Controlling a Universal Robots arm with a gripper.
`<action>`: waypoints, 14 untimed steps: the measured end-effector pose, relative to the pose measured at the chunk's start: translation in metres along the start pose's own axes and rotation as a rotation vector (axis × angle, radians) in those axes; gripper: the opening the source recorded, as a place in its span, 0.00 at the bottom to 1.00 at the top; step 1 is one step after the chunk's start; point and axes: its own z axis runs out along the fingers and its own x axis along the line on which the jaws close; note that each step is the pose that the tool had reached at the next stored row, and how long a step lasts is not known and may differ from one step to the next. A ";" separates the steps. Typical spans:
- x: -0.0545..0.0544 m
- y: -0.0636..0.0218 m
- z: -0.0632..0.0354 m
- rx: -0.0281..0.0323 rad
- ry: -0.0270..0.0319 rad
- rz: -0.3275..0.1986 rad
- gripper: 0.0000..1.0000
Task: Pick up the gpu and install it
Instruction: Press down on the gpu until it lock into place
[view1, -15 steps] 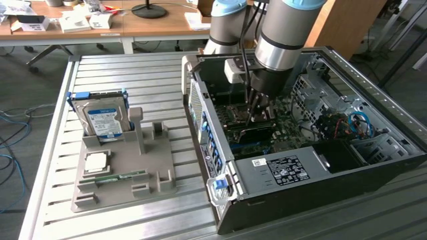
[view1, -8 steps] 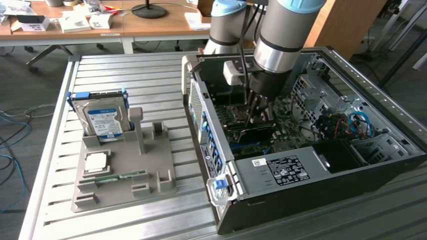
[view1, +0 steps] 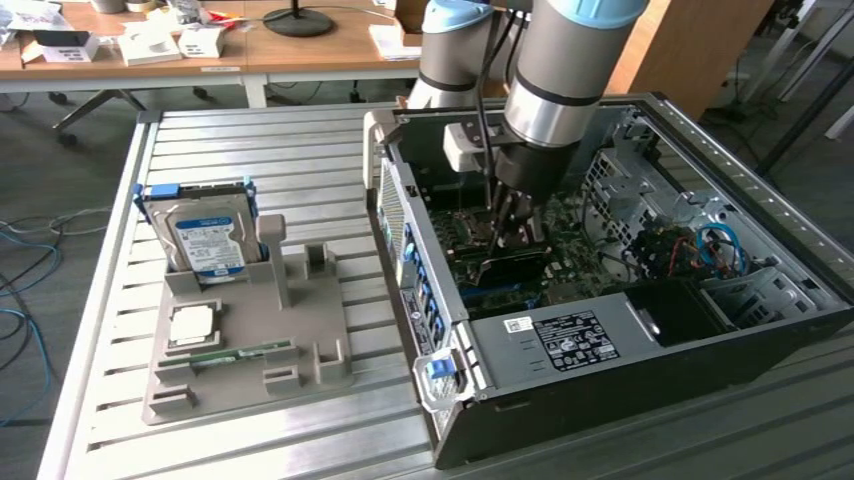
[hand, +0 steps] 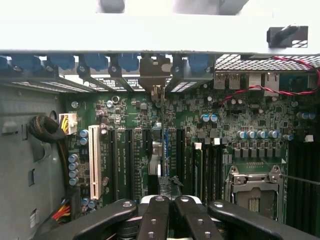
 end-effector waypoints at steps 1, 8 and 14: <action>0.000 0.0000 0.0011 -0.0001 0.0002 0.000 0.11; 0.000 0.0006 0.0025 -0.0001 0.0003 0.000 0.11; 0.000 0.0011 0.0030 -0.0001 0.0003 0.000 0.11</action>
